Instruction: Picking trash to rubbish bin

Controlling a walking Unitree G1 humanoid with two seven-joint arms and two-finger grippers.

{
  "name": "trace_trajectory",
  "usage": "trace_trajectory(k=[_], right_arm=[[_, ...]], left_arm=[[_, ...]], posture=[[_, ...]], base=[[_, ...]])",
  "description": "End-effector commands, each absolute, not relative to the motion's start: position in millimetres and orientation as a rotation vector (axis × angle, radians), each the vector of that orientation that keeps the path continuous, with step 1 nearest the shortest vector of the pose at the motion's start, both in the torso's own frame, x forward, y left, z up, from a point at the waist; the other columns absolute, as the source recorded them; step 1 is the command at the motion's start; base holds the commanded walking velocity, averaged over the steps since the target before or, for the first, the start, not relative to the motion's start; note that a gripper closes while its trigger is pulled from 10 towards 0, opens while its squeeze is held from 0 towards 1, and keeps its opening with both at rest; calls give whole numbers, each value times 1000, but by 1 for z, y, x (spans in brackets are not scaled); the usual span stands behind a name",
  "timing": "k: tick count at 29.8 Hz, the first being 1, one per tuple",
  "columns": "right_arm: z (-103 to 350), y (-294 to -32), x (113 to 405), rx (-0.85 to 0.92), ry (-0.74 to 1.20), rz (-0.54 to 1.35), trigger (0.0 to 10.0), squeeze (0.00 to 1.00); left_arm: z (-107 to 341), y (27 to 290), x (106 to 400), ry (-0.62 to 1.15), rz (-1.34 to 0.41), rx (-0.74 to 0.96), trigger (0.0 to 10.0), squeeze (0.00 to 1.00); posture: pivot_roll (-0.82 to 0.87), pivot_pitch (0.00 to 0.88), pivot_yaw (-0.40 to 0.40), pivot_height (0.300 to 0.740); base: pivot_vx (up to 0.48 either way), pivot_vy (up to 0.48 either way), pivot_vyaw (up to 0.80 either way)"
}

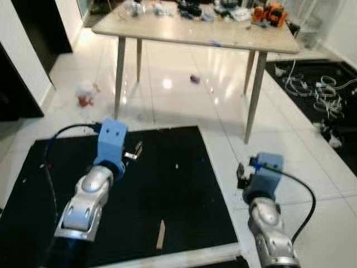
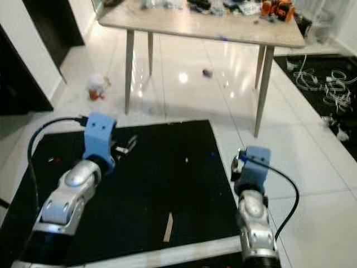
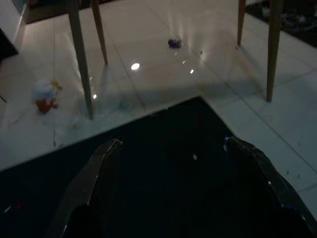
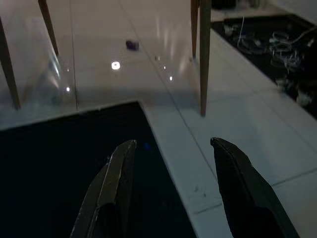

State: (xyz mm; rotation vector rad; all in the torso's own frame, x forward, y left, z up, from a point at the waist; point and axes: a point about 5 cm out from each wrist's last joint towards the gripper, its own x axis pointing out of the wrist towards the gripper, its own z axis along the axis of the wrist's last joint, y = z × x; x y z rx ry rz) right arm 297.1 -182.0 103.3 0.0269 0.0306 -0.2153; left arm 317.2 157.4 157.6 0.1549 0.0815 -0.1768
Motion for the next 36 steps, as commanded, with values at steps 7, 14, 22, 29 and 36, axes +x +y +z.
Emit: trace_trajectory(k=[7, 14, 22, 29, 36], right_arm=[[96, -179, 294, 35, 62, -209, 10000, 0], [96, -181, 293, 32, 61, -213, 10000, 0], [96, -179, 293, 33, 60, -208, 10000, 0], [96, -178, 294, 35, 57, -206, 10000, 0], [95, -178, 293, 35, 58, -207, 10000, 0]], left_arm=[[153, 160, 316, 100, -169, 151, 10000, 0], [153, 159, 316, 97, -180, 150, 10000, 0], [153, 159, 316, 94, -186, 152, 10000, 0], [153, 159, 315, 92, -194, 156, 10000, 0], [154, 157, 316, 89, -203, 159, 10000, 0]], posture=[[-8, 131, 30, 740], [-12, 128, 33, 740], [-10, 117, 34, 740], [-10, 108, 37, 740], [-12, 106, 39, 740]], base=[[356, 0, 0], [385, 0, 0], [443, 0, 0], [469, 0, 0], [469, 0, 0]])
